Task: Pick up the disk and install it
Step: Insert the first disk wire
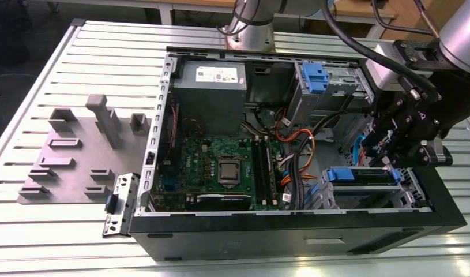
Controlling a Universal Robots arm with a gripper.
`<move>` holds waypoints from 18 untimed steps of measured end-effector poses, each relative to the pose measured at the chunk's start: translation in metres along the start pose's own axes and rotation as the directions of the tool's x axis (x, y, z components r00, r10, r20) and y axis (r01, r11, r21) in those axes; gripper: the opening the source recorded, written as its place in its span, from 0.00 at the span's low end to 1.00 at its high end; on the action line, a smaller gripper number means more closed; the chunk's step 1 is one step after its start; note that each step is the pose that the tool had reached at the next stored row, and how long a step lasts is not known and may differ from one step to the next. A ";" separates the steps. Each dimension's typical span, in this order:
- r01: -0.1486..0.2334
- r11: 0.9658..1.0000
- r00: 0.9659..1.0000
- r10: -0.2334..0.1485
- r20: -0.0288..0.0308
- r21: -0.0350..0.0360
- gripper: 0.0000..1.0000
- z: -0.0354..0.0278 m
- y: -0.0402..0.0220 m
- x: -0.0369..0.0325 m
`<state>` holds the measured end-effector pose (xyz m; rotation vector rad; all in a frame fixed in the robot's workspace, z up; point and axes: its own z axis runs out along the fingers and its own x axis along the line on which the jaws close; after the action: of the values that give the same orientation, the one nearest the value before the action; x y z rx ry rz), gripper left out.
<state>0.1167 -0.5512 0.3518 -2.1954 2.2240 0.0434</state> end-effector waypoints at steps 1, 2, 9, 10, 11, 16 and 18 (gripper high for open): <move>0.000 1.000 1.000 0.000 0.000 0.000 0.42 0.0000 -0.0003 0.0000; 0.000 1.000 1.000 0.000 0.000 -0.001 0.42 0.0000 -0.0009 0.0000; 0.000 1.000 1.000 0.000 0.000 -0.002 0.42 -0.0001 -0.0031 0.0000; 0.000 1.000 1.000 0.000 0.000 -0.002 0.42 -0.0001 -0.0031 0.0000; 0.000 1.000 1.000 0.000 0.000 -0.002 0.42 -0.0001 -0.0031 0.0000; 0.000 1.000 1.000 0.000 0.000 -0.002 0.42 0.0000 -0.0032 0.0000; 0.000 1.000 1.000 0.000 0.000 -0.002 0.40 0.0000 -0.0032 0.0000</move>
<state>0.1199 -0.5512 0.3518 -2.1964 2.2248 0.0454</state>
